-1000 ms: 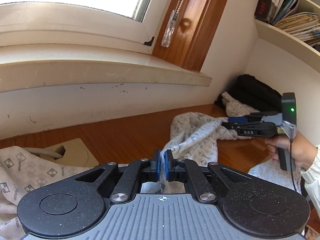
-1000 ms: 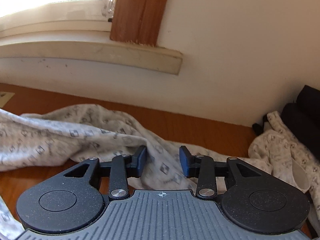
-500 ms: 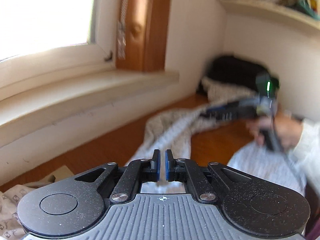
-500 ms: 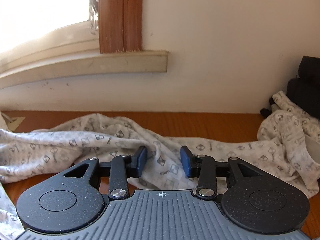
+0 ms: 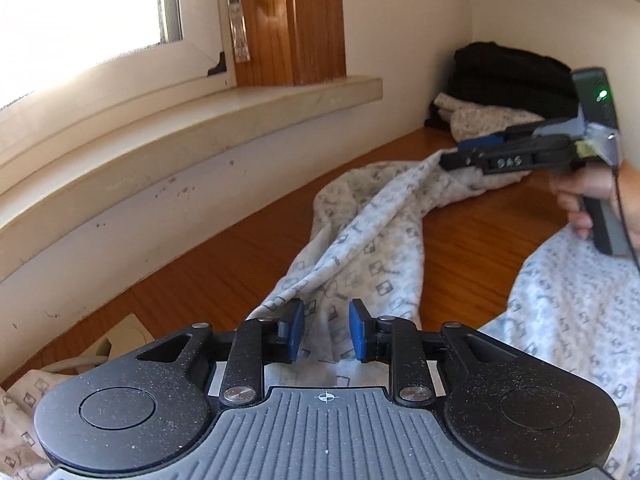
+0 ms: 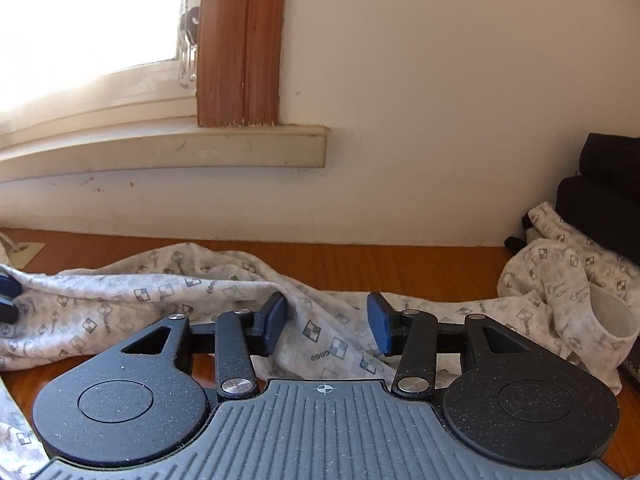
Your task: Fold clothes
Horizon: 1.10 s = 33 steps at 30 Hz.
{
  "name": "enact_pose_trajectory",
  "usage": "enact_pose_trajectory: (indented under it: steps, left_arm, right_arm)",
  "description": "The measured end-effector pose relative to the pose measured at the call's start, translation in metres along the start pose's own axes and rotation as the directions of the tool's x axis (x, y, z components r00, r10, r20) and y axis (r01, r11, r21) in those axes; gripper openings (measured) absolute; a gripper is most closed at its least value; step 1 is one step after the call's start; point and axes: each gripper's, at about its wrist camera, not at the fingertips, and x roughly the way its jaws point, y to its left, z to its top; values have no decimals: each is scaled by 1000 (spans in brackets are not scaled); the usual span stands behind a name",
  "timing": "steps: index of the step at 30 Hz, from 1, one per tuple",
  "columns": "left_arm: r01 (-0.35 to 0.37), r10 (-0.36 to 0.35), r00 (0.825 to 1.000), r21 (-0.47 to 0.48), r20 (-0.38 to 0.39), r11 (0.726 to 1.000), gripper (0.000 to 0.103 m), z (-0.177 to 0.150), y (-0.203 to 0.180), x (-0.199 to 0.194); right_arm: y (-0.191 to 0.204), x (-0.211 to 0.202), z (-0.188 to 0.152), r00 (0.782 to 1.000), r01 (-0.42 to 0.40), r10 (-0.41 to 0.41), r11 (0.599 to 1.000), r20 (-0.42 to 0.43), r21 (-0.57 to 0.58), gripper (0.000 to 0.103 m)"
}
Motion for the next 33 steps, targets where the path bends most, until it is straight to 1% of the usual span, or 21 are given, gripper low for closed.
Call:
enact_pose_trajectory:
  steps: [1, 2, 3, 6, 10, 11, 12, 14, 16, 17, 19, 22, 23, 24, 25, 26, 27, 29, 31, 33]
  left_arm:
    - [-2, 2, 1000, 3, 3, 1000, 27, -1, 0, 0]
    - [-4, 4, 1000, 5, 8, 1000, 18, -2, 0, 0]
    - [-4, 4, 1000, 8, 20, 1000, 4, -2, 1, -2]
    - [19, -20, 997, 11, 69, 1000, 4, -1, 2, -13]
    - [58, -60, 988, 15, 142, 998, 3, 4, 1, -37]
    - [85, -86, 981, 11, 172, 996, 3, 6, 2, -44]
    - [131, -129, 969, 5, 208, 991, 3, 8, 3, -53]
    - [209, -197, 938, -9, 284, 978, 3, 11, 8, -70]
    - [247, -220, 920, -43, 325, 968, 3, 16, 15, -81]
    - [253, -220, 917, -61, 334, 965, 3, 18, 19, -84]
    - [201, -162, 937, -95, 311, 975, 3, 18, 27, -77]
    - [192, -151, 944, -113, 294, 975, 3, 9, 35, -71]
    - [188, -148, 946, -119, 289, 975, 3, 6, 37, -68]
    - [185, -144, 948, -125, 283, 975, 3, 3, 39, -66]
    - [184, -142, 949, -130, 280, 974, 3, 0, 41, -65]
    - [187, -143, 949, -133, 282, 973, 3, -3, 43, -65]
    - [192, -146, 947, -138, 286, 972, 3, -6, 45, -65]
    - [208, -152, 941, -161, 303, 965, 3, -10, 54, -64]
    - [201, -134, 944, -200, 302, 959, 3, -17, 65, -58]
    - [210, -139, 947, -231, 291, 950, 3, -25, 77, -52]
  right_arm:
    - [0, 0, 0, 1000, 1, -1, 1000, 2, 1, 46]
    - [0, -1, 0, 1000, 1, -1, 1000, 1, -2, 46]
    - [0, -1, 0, 1000, 1, -1, 1000, -1, -4, 46]
    - [2, 2, 1, 1000, 4, -4, 1000, -16, -16, 46]
    - [3, 2, 1, 1000, 11, -11, 1000, -18, -21, 46]
    - [2, 2, 1, 1000, 11, -11, 1000, -17, -20, 46]
    - [2, 2, 1, 1000, 11, -11, 1000, -16, -18, 46]
    - [1, 1, 1, 1000, 15, -15, 1000, -15, -13, 46]
    - [-1, 1, 1, 1000, 14, -14, 1000, -16, -8, 46]
    - [-1, 1, 1, 1000, 16, -17, 1000, -16, -7, 46]
    - [-1, 2, 1, 999, 26, -26, 1000, -21, -4, 46]
    - [-4, 3, 1, 999, 38, -38, 999, -30, 9, 45]
    - [-7, 3, 1, 999, 41, -40, 999, -30, 23, 42]
    - [-11, 4, 1, 999, 43, -41, 998, -33, 36, 36]
    - [-15, 5, 2, 998, 45, -43, 998, -35, 50, 16]
    - [-20, 6, 2, 998, 46, -44, 997, -38, 63, 10]
    - [-24, 7, 2, 998, 52, -49, 996, -41, 74, 10]
    - [-34, 10, 5, 995, 91, -86, 992, -53, 86, 10]
    - [-48, 10, 6, 995, 88, -80, 987, -64, 135, 10]
    - [-54, 3, 8, 993, 104, -97, 988, -61, 113, 13]
